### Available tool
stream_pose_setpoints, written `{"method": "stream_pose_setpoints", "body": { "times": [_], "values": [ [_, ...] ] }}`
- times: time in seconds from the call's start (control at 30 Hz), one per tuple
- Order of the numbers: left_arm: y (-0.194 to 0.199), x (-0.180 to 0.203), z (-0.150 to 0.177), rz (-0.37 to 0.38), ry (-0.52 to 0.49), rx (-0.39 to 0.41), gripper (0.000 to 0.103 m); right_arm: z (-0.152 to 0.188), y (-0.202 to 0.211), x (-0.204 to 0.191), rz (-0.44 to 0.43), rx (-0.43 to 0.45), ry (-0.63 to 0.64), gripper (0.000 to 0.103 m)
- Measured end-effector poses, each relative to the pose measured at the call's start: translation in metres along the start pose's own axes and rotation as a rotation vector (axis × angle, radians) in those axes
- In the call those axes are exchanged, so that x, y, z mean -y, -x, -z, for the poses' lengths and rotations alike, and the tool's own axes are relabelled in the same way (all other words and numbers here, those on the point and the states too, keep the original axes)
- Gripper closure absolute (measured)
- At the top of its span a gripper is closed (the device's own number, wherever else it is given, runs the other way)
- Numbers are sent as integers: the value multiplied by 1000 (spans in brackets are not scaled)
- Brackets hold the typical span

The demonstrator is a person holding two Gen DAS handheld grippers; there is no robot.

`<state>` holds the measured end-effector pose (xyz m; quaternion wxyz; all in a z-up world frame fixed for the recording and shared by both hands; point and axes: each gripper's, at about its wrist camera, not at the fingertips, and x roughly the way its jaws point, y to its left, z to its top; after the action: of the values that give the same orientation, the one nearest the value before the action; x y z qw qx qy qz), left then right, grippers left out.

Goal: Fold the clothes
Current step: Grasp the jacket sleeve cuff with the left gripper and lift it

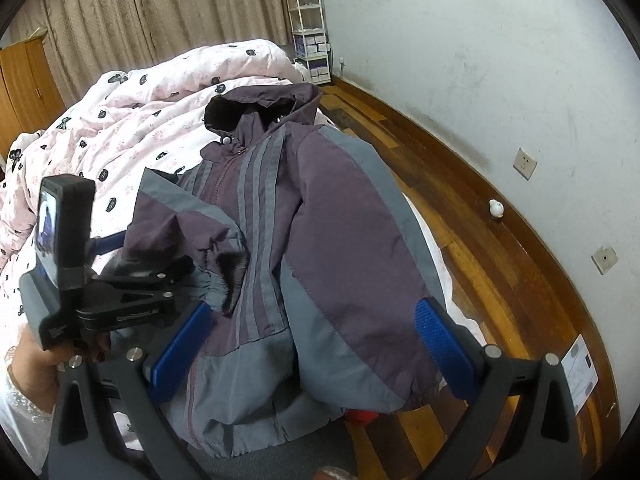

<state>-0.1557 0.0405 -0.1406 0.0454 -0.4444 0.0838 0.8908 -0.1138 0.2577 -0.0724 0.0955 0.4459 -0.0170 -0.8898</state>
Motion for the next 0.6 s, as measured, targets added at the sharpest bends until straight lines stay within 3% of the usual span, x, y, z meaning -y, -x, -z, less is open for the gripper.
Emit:
{"method": "stream_pose_setpoints", "body": {
  "times": [0.23, 0.33, 0.6],
  "values": [
    [-2, -5, 1, 3, 22, -25, 91, -1, -2, -1, -3, -3, 4, 0],
    [13, -21, 2, 20, 68, 4, 97, -1, 0, -3, -8, -2, 5, 0],
    [66, -83, 6, 17, 216, 102, 99, 1, 0, -18, -36, -6, 18, 0]
  ]
}}
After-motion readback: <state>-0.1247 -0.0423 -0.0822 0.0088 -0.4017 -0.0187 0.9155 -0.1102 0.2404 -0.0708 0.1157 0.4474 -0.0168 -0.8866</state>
